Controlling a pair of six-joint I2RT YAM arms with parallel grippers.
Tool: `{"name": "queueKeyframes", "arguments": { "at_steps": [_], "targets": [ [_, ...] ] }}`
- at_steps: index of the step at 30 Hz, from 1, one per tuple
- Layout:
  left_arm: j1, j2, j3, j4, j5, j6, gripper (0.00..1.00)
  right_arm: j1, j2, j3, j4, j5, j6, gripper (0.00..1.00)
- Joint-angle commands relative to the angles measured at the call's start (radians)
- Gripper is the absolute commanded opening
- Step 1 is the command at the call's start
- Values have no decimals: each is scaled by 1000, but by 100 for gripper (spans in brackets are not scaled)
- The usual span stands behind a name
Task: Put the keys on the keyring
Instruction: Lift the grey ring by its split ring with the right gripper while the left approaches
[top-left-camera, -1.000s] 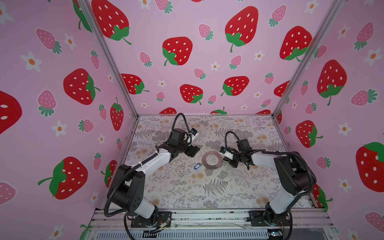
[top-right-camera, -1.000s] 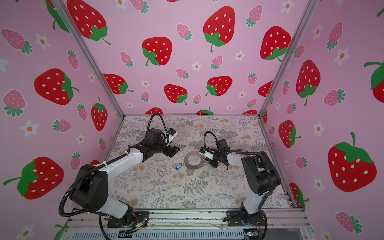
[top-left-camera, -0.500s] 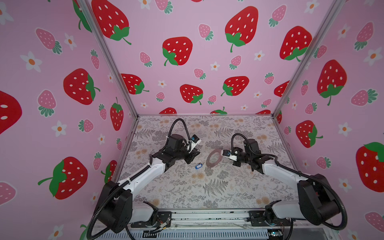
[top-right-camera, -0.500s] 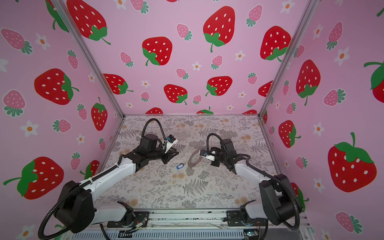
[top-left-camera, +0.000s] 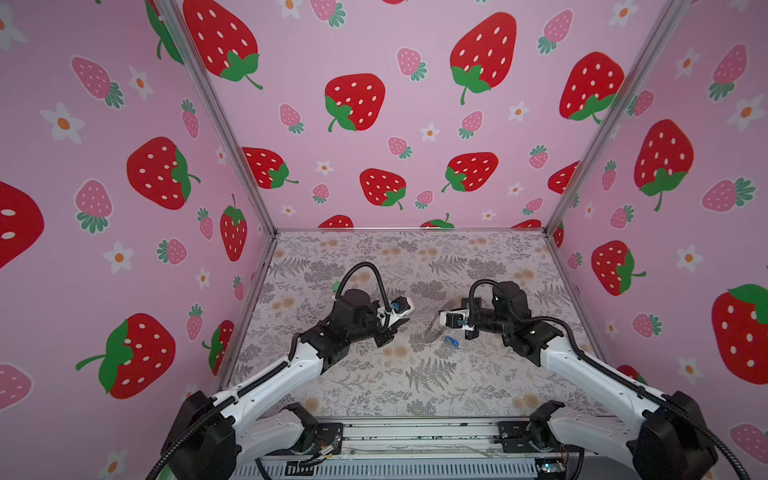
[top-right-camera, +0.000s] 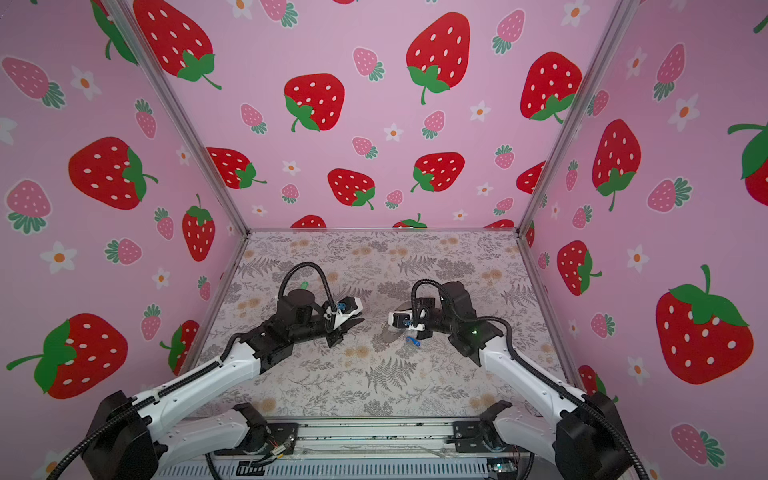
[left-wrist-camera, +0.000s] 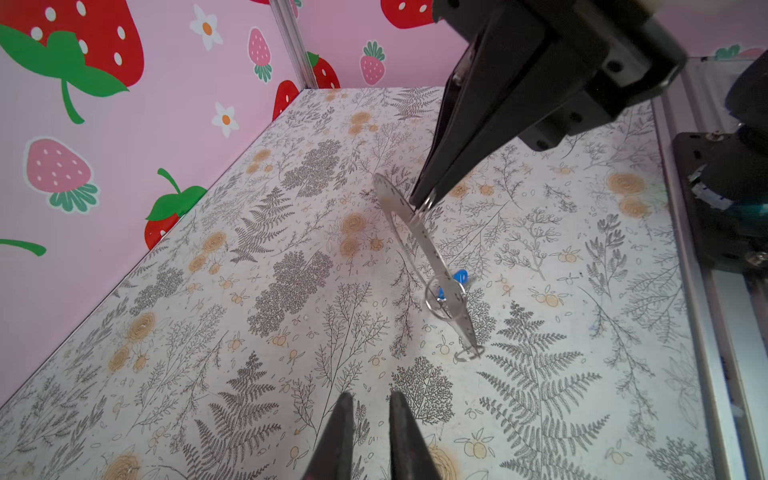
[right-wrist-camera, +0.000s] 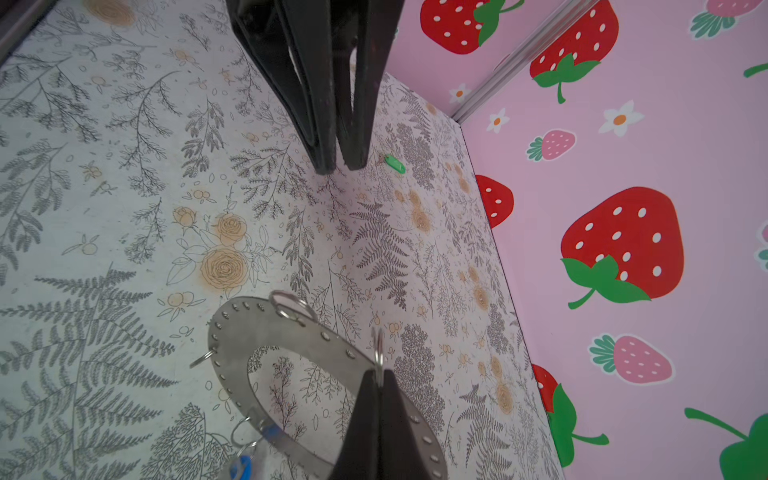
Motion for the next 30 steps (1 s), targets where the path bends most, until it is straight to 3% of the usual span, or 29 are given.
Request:
{"name": "queueKeyframes", "arguments": {
  "at_steps": [1, 23, 30],
  "targets": [
    [-15, 6, 38, 33, 6, 46, 20, 16, -22, 28, -25, -66, 26, 0],
    [-30, -14, 10, 162, 250, 49, 22, 21, -27, -58, 260, -315, 350, 0],
    [-27, -18, 9, 177, 323, 36, 19, 21, -20, -72, 334, -366, 423, 0]
  ]
}}
